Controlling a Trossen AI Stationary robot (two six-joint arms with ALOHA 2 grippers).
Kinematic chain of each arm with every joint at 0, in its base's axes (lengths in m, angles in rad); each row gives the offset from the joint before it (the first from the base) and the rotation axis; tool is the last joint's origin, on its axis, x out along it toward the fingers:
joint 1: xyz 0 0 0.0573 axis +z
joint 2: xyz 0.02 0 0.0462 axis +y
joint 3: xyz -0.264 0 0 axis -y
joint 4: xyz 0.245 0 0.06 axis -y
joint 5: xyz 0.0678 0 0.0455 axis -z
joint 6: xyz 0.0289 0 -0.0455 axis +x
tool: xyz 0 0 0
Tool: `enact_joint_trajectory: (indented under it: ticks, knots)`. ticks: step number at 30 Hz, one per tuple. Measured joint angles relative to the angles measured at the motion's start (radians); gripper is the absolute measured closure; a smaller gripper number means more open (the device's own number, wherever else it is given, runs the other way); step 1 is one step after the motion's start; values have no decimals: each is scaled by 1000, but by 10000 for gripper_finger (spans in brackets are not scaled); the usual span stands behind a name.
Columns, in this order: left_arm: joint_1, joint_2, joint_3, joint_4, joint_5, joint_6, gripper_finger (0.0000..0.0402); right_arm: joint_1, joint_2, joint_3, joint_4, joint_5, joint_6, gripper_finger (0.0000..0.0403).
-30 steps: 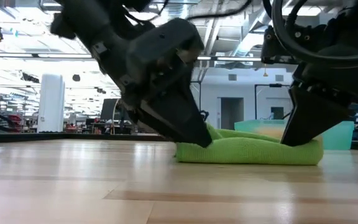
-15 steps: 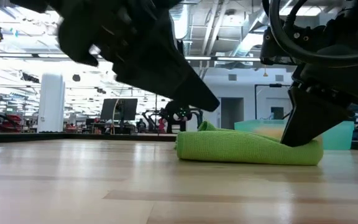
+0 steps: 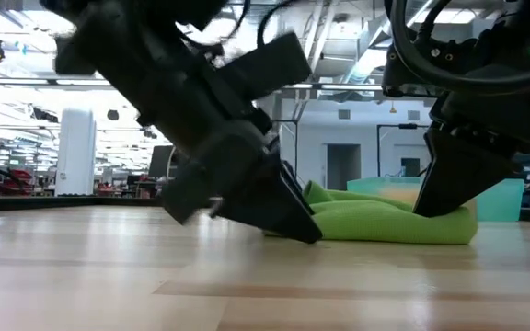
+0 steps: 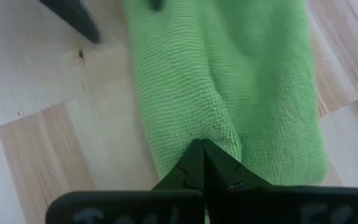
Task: Roll microfiber towels into tight, uniform cylinder then place into a basket
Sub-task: Roll the green towel
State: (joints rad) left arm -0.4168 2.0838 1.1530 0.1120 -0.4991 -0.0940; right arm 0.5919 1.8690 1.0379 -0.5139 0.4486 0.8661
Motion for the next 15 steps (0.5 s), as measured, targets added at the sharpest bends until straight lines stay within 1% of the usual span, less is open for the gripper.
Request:
enact_joint_trajectory:
  ticks: [3, 7, 9, 13, 15]
  knots:
    - [6, 8, 0, 2, -10, -28, 208, 0, 0, 0, 3, -4, 0, 390]
    - [-4, 8, 0, 6, -20, 3, 208, -1, 0, 1, 2, -7, 0, 391]
    - [-21, 1, -2, 10, -49, 38, 208, -6, 0, 1, 2, -10, -1, 391]
    - [-55, 0, 17, 2, -175, 116, 208, -7, 0, 1, 2, -19, -6, 389]
    - [-62, -2, 19, 3, -186, 148, 208, -9, 0, 1, 1, -24, -7, 389]
